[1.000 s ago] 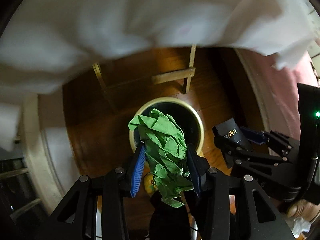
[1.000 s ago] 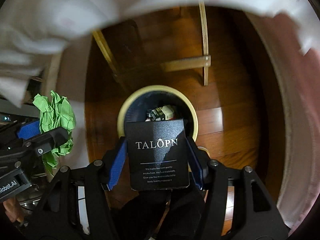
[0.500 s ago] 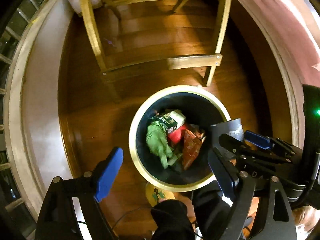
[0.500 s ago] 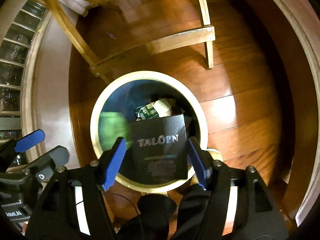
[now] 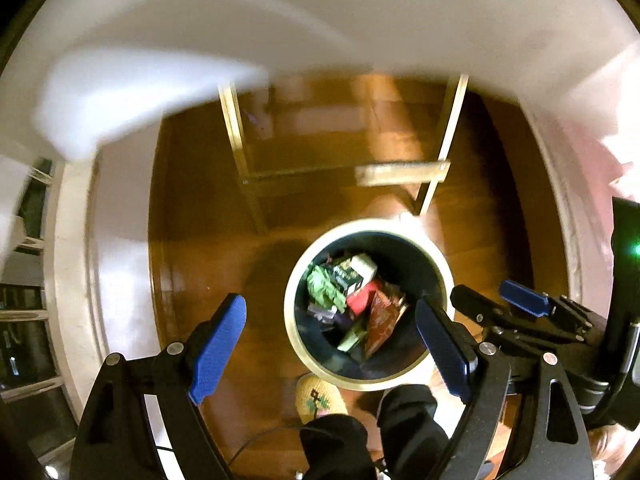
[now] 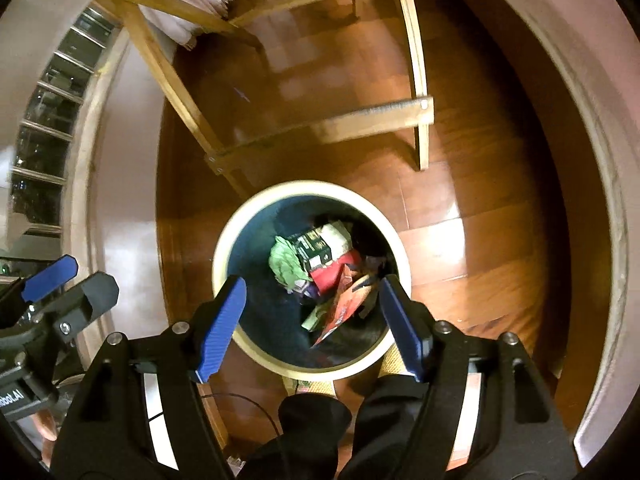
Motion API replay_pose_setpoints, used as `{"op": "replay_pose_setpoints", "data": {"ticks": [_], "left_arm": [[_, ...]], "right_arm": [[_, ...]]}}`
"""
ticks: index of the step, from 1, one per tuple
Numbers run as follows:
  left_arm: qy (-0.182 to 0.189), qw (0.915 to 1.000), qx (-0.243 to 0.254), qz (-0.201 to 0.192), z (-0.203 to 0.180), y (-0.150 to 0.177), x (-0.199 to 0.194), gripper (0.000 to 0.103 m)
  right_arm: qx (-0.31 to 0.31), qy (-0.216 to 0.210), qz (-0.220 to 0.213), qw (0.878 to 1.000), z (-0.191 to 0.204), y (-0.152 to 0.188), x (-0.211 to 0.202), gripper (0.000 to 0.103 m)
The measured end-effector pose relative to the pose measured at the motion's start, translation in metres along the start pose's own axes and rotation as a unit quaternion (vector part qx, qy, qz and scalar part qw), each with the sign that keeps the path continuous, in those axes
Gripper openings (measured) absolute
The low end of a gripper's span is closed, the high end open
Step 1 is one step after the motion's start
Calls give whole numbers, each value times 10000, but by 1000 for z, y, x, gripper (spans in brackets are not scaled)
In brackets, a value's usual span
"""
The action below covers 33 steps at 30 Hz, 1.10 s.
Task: Collect trash
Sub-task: 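Move both tools back up from the bin toward the table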
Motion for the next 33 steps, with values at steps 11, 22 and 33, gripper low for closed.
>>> {"op": "replay_pose_setpoints", "data": {"ticks": [11,22,33], "left_arm": [[271,9959,208,-836,-19,-39,-164,88],[328,9901,198,-1349,-16,-63,-315,88],[257,9758,-201,-2163,-17,-101,-421,88]], "right_arm": [[-147,-213,-446,9987,44,-17,-147,67],[-286,-449,-1226,9910,88,-43,-315,67],[-791,-610,-2160,9713,102,-100,-446,67]]}}
Point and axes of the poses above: each gripper's, at about its wrist camera, not at the fingertips, and x roughly the way its jaws point, z to its left, y to its underside, the point moved 6 cm from there along x, roughly the way its jaws point, and after that the axes turned 2 degrees about y, right-handed, at the moved point
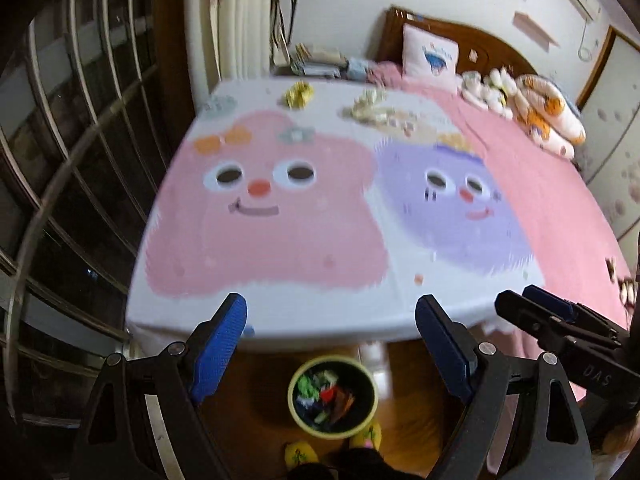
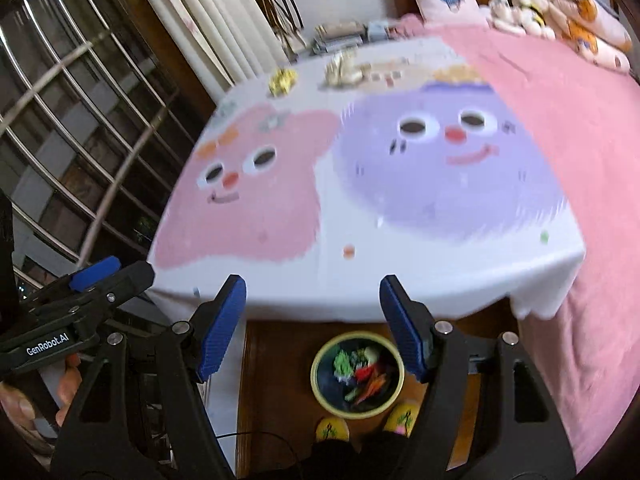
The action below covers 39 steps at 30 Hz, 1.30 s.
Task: Collect trash
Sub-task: 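Move both tools back up from the bin toward the table, then grasp the yellow crumpled paper with the left tool while the right tool grasps the white tissue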
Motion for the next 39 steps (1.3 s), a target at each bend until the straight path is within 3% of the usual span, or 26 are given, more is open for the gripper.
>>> {"op": "replay_pose_setpoints", "data": {"ticks": [9,16,22,29,32,39], "left_arm": [[-409,9975,67,-567,-35,-68,-34,88],[-800,9949,116,-602,-51,-105,-33,88],[-945,9937,302,-522,-45,-143,-14,88],[-705,9963,372,-316,-2,-219,47,88],[-574,9970,498,-151,21,-262,86,88],[-196,9969,693,332,77,-357,200,88]], "right_arm": [[-333,-273,-224,9988,-18,-72,-18,67],[-511,-419,-350,9972,-26,-113,-8,67],[-237,-474,-315,9981,-35,-148,14,67],[166,-245,-283,9992,-39,-199,62,67],[341,-115,-304,9989,-35,-229,90,77],[836,308,-268,9957,-19,-308,185,79]]}}
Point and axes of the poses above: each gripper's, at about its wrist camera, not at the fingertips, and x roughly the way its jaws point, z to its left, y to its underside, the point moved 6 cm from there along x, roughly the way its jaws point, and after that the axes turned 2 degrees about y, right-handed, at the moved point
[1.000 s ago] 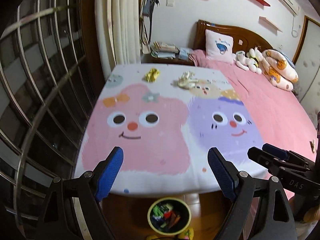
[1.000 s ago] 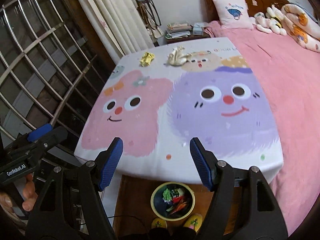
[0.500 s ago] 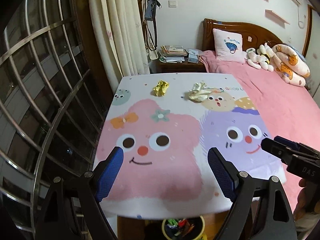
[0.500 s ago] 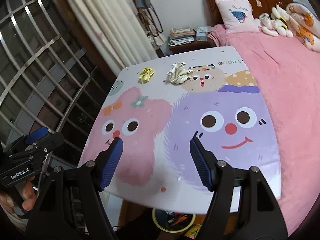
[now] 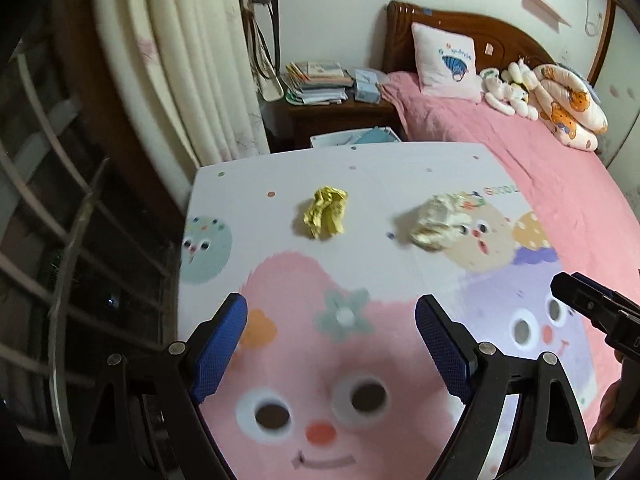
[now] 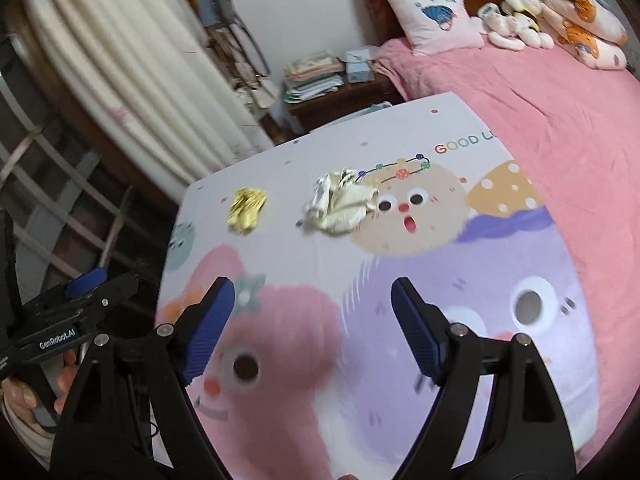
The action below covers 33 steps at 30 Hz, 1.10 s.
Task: Collect trash
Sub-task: 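Grasp the yellow crumpled paper with the left tool while the right tool grasps the white tissue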
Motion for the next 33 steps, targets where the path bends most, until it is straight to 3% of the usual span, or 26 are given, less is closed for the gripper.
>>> {"op": "replay_pose_setpoints", "data": {"ticks": [5,12,22,25,26,27,29,33], "left_arm": [[127,9996,49,262,31,-47,84,88],[280,9979,-49,579,40,-72,170,88],[277,9951,-123,936,35,-94,260,87],[330,9942,-151,1015,30,-95,276,76],[407,9935,-169,1049,28,-94,281,66],[500,9923,-179,1118,27,-92,288,61],[575,9913,-205,1169,22,-87,293,36],[586,9928,-139,1033,13,-83,292,29]], "right_arm": [[207,270,154,9993,11,-28,78,79],[769,541,267,9952,-3,-57,163,79],[1456,795,603,9843,-46,-61,219,79],[1508,754,751,9828,-53,-56,232,78],[1510,743,733,9830,-55,-55,234,59],[1483,726,656,9841,-54,-54,232,51],[1604,567,722,9828,-55,-53,235,45],[1223,614,703,9881,-49,-48,223,41]]}}
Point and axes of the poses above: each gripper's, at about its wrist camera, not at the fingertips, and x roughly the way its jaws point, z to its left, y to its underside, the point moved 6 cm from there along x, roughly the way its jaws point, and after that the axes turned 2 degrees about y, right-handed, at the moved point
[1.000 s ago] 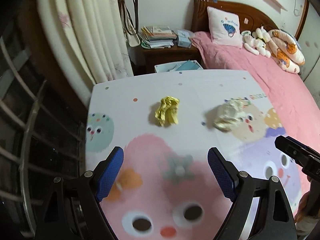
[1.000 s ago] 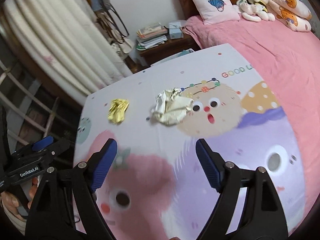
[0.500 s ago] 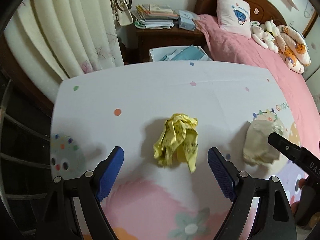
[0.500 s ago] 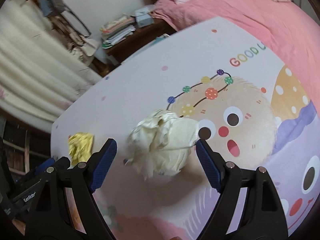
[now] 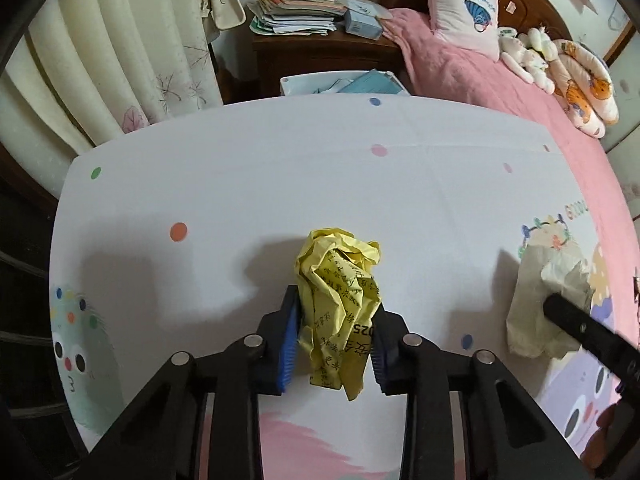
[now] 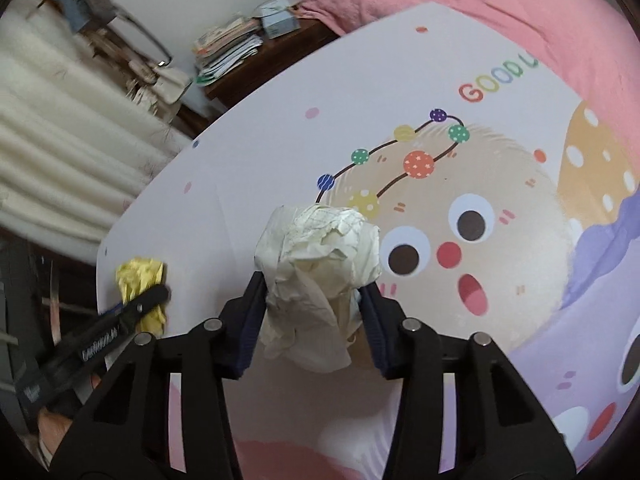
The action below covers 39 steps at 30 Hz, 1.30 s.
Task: Collect trash
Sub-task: 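Grasp the yellow crumpled paper with the left tool while the right tool grasps the white tissue, then carry the yellow paper and white tissue over the bin and open both tools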
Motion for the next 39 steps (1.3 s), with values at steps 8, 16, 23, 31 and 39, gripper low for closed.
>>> {"op": "replay_pose_setpoints", "data": {"ticks": [8,16,23,31,39], "left_arm": [[135,9993,321,-162,-36,54,-52,28],[463,9967,499,-435,-105,148,-151,28],[445,9957,390,-719,-172,264,-225,28],[360,9962,245,-756,-247,401,-273,28],[164,9987,162,-462,-292,513,-286,28]], "right_arm": [[-597,256,-175,9977,-5,52,-68,41],[-715,-161,-257,9970,-47,137,-165,40],[-1240,-512,-320,9904,-89,206,-249,40],[-1780,-823,-382,9798,-157,282,-340,40],[-2245,-750,-25,9716,-216,353,-373,40]]}}
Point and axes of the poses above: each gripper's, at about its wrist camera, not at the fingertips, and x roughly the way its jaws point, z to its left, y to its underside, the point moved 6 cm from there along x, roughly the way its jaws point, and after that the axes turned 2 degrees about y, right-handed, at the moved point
